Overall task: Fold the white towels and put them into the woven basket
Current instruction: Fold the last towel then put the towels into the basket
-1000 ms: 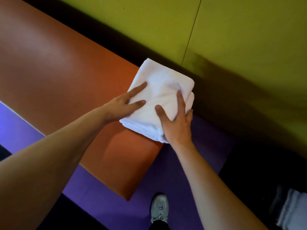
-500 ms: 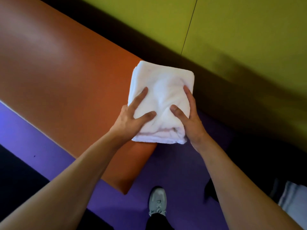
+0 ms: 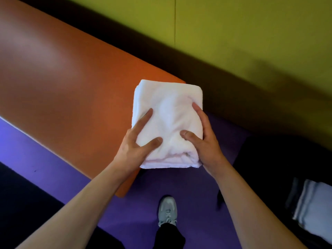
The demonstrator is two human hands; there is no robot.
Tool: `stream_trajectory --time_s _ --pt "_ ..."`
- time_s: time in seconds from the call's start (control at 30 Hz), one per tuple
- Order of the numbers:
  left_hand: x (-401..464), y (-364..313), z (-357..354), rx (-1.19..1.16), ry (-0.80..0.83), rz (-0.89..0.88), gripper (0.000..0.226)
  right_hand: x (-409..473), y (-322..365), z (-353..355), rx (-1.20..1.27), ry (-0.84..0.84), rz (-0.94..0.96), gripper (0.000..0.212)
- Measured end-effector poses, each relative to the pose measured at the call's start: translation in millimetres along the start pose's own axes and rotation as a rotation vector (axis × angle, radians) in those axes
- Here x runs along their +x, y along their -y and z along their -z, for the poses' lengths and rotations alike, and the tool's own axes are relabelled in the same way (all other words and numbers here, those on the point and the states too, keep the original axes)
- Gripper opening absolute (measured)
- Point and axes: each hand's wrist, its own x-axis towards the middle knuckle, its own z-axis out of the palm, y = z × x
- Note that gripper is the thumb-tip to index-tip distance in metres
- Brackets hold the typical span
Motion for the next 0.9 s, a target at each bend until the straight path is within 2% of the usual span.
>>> stream_trajectory --time_s 0.27,0.57,0.77,0.9 --pt "-46.0 -9.2 -104.1 0.097 0.038 0.027 0.075 -80.9 2.1 98.3 0.038 -0.1 -0.012 0.075" --pt "-104.4 -27.9 -299.1 0.165 0.212 -0.018 0.075 -210.5 -6.2 274.0 0.033 -0.284 0.016 0.074" --pt "-145.7 -13.5 -427.8 0.228 0.361 -0.033 0.075 -292.4 -41.6 387.4 0.008 -0.413 -0.024 0.074" --pt "-163.2 15.0 -511.8 0.257 0.39 -0.01 0.076 -328.0 -78.0 458.3 0.032 -0.467 -0.093 0.074"
